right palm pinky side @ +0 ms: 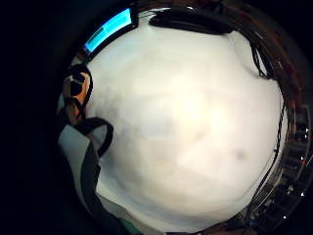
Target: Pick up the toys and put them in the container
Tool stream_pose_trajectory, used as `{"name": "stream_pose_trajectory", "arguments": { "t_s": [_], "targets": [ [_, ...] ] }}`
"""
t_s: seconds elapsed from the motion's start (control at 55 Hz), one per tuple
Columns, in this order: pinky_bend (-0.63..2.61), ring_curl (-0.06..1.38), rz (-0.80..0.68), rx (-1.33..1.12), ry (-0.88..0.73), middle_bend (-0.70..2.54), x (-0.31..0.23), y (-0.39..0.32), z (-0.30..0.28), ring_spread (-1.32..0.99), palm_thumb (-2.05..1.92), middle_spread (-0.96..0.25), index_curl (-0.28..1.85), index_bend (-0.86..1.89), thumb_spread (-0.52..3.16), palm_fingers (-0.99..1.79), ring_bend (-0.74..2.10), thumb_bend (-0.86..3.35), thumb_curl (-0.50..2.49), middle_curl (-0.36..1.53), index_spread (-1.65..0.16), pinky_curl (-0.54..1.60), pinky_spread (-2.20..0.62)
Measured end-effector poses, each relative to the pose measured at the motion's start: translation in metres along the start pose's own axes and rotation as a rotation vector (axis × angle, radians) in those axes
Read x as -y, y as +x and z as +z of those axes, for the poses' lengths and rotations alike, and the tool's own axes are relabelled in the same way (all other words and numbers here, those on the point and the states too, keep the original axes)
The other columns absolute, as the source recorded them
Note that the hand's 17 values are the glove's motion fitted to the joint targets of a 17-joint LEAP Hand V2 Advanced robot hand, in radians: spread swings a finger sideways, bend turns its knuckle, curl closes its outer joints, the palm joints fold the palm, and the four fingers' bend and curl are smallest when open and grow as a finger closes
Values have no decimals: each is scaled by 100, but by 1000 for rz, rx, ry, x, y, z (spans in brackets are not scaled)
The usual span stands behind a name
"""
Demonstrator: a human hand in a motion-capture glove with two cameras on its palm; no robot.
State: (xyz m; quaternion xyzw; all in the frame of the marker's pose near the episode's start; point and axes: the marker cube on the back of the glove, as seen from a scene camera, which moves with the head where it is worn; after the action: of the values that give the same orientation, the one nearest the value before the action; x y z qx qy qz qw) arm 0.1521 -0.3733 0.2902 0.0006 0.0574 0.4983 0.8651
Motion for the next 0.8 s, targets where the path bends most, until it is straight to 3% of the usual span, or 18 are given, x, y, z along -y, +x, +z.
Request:
{"name": "stream_pose_trajectory", "arguments": {
  "t_s": [0.236, 0.509, 0.691, 0.8],
  "targets": [
    [141, 76, 10, 58, 65, 123, 2, -8, 23, -46, 26, -48, 26, 37, 113, 105, 170, 5, 36, 112, -27, 73, -51],
    [143, 86, -4, 253, -72, 138, -13, 4, 9, -50, 62, -52, 37, 57, 112, 96, 173, 18, 46, 126, -25, 84, -56],
    [144, 91, -109, 371, -111, 138, -62, 39, -43, -52, 68, -52, 44, 70, 119, 90, 175, 20, 46, 129, -21, 90, -57],
    [146, 93, -224, 408, -36, 141, -98, 53, -85, -52, 66, -52, 46, 70, 124, 87, 177, 18, 44, 130, -21, 94, -58]
  ]
}}
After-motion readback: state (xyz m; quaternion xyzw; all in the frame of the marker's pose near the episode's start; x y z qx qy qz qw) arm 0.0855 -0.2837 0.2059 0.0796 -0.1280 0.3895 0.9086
